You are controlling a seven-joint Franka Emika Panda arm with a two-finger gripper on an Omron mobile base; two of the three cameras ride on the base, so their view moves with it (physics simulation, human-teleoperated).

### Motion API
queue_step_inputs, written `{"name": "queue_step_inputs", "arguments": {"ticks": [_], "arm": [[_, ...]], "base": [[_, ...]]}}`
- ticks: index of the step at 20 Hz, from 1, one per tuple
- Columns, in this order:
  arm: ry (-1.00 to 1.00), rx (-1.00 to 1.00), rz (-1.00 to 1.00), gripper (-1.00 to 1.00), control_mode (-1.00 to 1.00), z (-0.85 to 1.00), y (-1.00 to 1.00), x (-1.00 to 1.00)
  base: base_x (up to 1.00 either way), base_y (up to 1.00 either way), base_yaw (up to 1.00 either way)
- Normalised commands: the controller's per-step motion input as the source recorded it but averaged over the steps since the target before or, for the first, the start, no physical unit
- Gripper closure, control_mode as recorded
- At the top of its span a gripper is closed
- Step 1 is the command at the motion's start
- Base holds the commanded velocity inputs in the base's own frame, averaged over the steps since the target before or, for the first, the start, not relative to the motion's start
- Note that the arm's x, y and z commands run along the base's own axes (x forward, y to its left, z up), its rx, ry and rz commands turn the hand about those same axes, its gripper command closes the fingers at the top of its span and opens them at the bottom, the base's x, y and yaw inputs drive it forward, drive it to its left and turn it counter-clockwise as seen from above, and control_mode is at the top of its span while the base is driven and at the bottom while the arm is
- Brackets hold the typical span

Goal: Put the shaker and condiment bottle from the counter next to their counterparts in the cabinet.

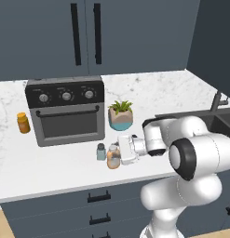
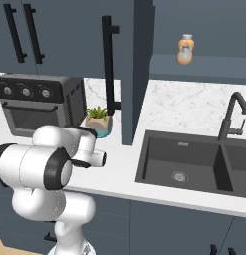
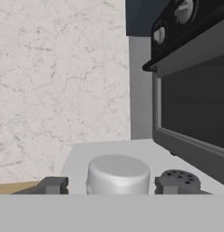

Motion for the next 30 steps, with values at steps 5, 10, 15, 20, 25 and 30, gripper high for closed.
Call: {"name": "queue_step_inputs", "arguments": {"ticks": [5, 10, 15, 20, 25, 30], "arm": [[0.00, 0.00, 0.00, 1.00, -1.00, 0.00, 0.00, 0.06], [0.00, 0.01, 0.00, 1.00, -1.00, 0.00, 0.00, 0.11], [0.00, 0.03, 0.00, 1.00, -1.00, 0.00, 0.00, 0.00], [0.00, 0.05, 0.00, 1.00, -1.00, 0.00, 0.00, 0.00], [0.00, 0.07, 0.00, 1.00, -1.00, 0.00, 0.00, 0.00], [-0.01, 0.02, 0.00, 1.00, -1.00, 0.39, 0.00, 0.00]], "base": [[0.00, 0.00, 0.00], [0.00, 0.00, 0.00], [0.00, 0.00, 0.00], [0.00, 0.00, 0.00], [0.00, 0.00, 0.00], [0.00, 0.00, 0.00]]}}
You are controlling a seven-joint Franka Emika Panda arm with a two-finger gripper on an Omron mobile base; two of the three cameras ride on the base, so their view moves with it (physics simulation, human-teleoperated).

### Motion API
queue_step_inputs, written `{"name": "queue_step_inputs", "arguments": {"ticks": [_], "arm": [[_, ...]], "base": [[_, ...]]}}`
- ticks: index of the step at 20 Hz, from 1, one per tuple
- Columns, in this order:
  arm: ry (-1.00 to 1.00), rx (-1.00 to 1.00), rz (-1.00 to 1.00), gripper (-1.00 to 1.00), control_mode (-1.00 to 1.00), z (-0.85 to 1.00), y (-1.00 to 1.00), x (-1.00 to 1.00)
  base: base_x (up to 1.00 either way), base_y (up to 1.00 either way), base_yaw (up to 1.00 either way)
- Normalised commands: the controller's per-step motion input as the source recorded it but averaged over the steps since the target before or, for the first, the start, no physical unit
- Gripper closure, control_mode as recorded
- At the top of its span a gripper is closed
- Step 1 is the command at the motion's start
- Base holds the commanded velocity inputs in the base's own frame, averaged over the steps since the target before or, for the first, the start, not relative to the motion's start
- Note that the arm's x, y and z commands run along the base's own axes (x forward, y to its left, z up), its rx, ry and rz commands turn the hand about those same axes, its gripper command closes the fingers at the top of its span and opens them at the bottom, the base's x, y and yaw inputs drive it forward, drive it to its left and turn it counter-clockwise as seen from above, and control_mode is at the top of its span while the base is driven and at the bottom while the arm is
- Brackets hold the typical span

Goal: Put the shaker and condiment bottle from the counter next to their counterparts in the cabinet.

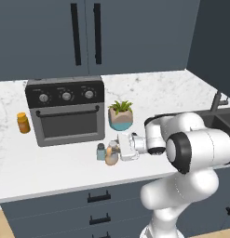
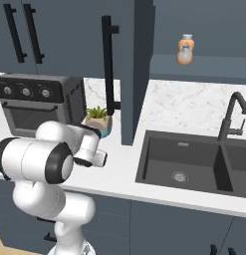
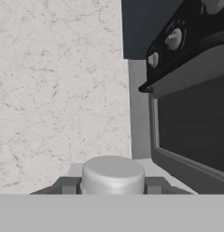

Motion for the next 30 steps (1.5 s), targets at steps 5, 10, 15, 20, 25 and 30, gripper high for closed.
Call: {"name": "queue_step_inputs", "arguments": {"ticks": [5, 10, 15, 20, 25, 30], "arm": [[-0.01, -0.01, 0.03, 1.00, -1.00, 0.38, -0.02, -0.01], [-0.02, -0.06, 0.11, 1.00, -1.00, 0.34, -0.02, -0.06], [0.00, -0.13, 0.10, 1.00, -1.00, 0.12, -0.01, -0.07], [0.00, -0.02, 0.01, 1.00, 1.00, 0.02, 0.00, 0.00], [0.00, 0.00, 0.00, 1.00, 1.00, 0.00, 0.00, 0.00], [0.00, 0.00, 0.00, 1.00, 1.00, 0.00, 0.00, 0.00]], "base": [[0.00, 0.00, 0.00], [0.00, 0.00, 0.00], [0.00, 0.00, 0.00], [0.00, 0.00, 0.00], [-0.14, -0.03, 0.02], [-0.58, -0.13, 0.01]]}}
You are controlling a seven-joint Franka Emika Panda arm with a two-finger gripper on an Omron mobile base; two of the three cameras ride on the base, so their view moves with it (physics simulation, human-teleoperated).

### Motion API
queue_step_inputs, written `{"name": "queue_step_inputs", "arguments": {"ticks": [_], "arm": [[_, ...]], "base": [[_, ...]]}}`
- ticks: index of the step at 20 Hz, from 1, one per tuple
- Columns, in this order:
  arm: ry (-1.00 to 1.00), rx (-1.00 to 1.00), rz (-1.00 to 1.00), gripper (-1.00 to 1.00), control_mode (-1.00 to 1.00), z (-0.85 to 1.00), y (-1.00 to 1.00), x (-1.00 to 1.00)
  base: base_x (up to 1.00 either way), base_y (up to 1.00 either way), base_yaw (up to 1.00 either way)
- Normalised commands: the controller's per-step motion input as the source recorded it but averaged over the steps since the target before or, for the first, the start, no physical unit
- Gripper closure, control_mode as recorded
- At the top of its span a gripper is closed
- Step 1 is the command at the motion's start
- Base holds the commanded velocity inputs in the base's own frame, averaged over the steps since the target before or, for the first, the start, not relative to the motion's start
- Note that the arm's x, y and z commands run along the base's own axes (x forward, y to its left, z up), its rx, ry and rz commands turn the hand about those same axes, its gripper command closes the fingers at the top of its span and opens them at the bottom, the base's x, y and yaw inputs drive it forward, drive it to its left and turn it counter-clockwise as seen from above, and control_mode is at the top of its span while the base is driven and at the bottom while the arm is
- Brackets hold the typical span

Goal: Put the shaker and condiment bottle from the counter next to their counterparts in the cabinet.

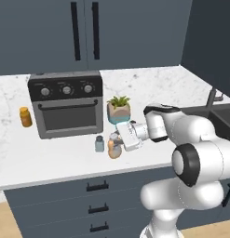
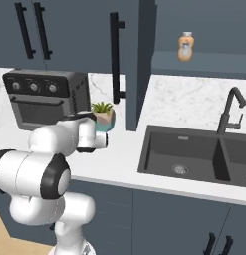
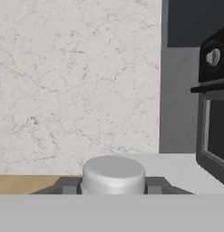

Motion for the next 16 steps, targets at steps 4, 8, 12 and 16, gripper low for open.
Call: {"name": "queue_step_inputs", "arguments": {"ticks": [4, 8, 12, 16], "arm": [[0.00, 0.00, 0.00, 1.00, 1.00, 0.00, 0.00, 0.00], [0.00, 0.00, 0.00, 1.00, 1.00, 0.00, 0.00, 0.00], [0.00, 0.00, 0.00, 1.00, 1.00, 0.00, 0.00, 0.00], [0.00, 0.00, 0.00, 1.00, 1.00, 0.00, 0.00, 0.00]], "base": [[-0.65, -0.08, 0.00], [-0.60, -0.04, 0.00], [-0.49, -0.09, 0.00], [-0.22, -0.46, 0.00]]}}
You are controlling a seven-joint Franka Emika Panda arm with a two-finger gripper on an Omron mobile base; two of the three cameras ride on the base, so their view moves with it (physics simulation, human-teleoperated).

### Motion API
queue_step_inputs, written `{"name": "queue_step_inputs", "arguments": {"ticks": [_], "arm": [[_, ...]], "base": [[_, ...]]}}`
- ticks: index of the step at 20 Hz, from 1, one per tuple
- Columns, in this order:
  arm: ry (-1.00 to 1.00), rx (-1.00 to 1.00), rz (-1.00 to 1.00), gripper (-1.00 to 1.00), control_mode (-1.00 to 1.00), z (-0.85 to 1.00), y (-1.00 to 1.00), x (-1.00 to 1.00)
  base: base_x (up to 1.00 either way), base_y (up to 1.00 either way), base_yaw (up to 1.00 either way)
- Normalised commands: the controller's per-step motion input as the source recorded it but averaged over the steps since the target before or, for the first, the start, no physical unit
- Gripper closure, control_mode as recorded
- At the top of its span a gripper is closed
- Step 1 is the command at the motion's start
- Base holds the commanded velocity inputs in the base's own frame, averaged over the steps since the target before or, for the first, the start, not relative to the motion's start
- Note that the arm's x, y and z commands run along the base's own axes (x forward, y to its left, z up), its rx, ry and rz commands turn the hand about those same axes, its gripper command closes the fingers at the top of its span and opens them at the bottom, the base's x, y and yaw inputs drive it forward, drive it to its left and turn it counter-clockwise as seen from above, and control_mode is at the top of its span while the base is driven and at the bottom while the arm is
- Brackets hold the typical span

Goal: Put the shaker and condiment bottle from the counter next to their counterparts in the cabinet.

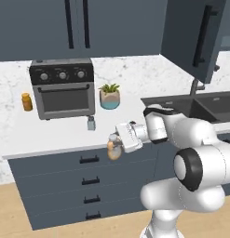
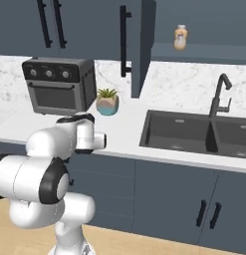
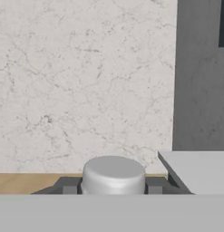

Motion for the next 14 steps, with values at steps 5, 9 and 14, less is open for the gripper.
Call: {"name": "queue_step_inputs", "arguments": {"ticks": [5, 9, 14], "arm": [[0.00, 0.00, 0.00, 1.00, 1.00, 0.00, 0.00, 0.00], [0.00, 0.00, 0.00, 1.00, 1.00, 0.00, 0.00, 0.00], [0.00, 0.00, 0.00, 1.00, 1.00, 0.00, 0.00, 0.00]], "base": [[0.00, -1.00, 0.07], [0.00, -0.92, 0.06], [0.00, -0.72, 0.01]]}}
